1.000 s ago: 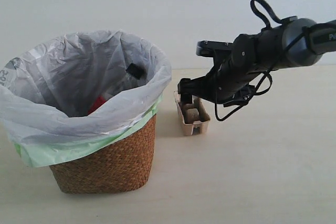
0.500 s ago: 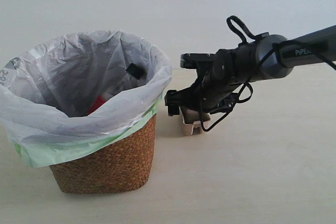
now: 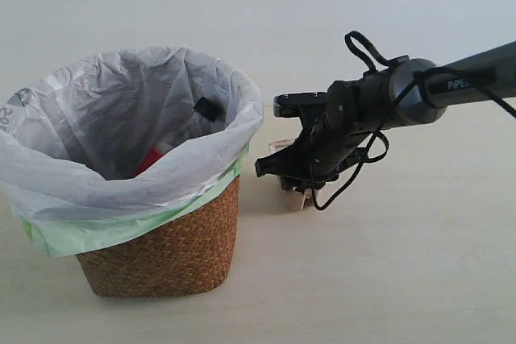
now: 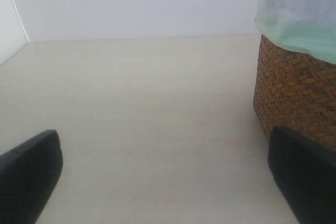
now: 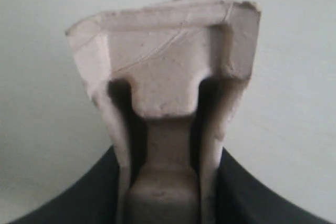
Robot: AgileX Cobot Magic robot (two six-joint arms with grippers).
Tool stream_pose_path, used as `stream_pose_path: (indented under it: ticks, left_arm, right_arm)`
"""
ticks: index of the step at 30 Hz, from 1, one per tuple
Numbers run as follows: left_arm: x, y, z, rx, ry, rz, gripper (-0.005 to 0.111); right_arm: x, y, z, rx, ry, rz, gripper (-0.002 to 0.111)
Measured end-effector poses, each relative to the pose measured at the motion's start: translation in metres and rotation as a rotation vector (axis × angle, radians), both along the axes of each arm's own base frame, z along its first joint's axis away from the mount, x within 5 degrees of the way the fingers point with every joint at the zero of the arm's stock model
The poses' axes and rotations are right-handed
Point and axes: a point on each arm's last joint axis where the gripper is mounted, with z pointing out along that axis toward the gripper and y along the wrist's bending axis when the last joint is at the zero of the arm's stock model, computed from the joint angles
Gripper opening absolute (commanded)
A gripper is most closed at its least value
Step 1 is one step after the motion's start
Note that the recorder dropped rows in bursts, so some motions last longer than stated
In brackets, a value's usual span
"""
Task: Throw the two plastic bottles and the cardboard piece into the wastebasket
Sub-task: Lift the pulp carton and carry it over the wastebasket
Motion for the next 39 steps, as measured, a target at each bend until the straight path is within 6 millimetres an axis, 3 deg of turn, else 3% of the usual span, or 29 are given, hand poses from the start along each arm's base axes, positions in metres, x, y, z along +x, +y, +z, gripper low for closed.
stream_pose_path:
  ticks: [5, 10, 16, 19, 22, 26, 28, 33, 35, 39]
  left_arm:
    - [0.0, 0.0, 0.0, 0.0, 0.0, 0.0, 0.108]
    - [0.0, 0.0, 0.0, 0.0, 0.0, 0.0, 0.108]
    - [0.0, 0.0, 0.0, 0.0, 0.0, 0.0, 0.108]
    - [0.0, 0.0, 0.0, 0.0, 0.0, 0.0, 0.108]
    - [0.0, 0.0, 0.0, 0.0, 0.0, 0.0, 0.108]
    - [0.0, 0.0, 0.0, 0.0, 0.0, 0.0, 0.108]
    - [0.0, 0.0, 0.0, 0.0, 0.0, 0.0, 0.108]
    - [0.0, 0.0, 0.0, 0.0, 0.0, 0.0, 0.108]
    - [0.0, 0.0, 0.0, 0.0, 0.0, 0.0, 0.108]
    - [0.0, 0.0, 0.0, 0.0, 0.0, 0.0, 0.108]
  right_arm:
    - [0.0, -0.016, 0.036, -0.018, 0.016, 0.0, 0.0]
    - [-0.015, -0.043, 0.146, 0.045, -0.163, -0.027, 0.0]
    - [-0.036, -0.059, 0.214, 0.028, -0.375, -0.027, 0.0]
    - [-0.038, -0.071, 0.226, -0.046, -0.401, -0.111, 0.0]
    - [-0.041, -0.082, 0.222, -0.106, -0.324, -0.206, 0.0]
    - [-0.047, -0.073, 0.222, -0.008, -0.243, -0.179, 0.0]
    - [-0.05, -0.062, 0.228, 0.104, -0.207, -0.122, 0.0]
    - [-0.081, -0.002, 0.274, 0.645, -0.111, 0.213, 0.0]
    - [-0.095, 0.016, 0.282, 0.736, -0.101, 0.315, 0.0]
    - [-0.098, 0.021, 0.283, 0.699, -0.168, 0.382, 0.0]
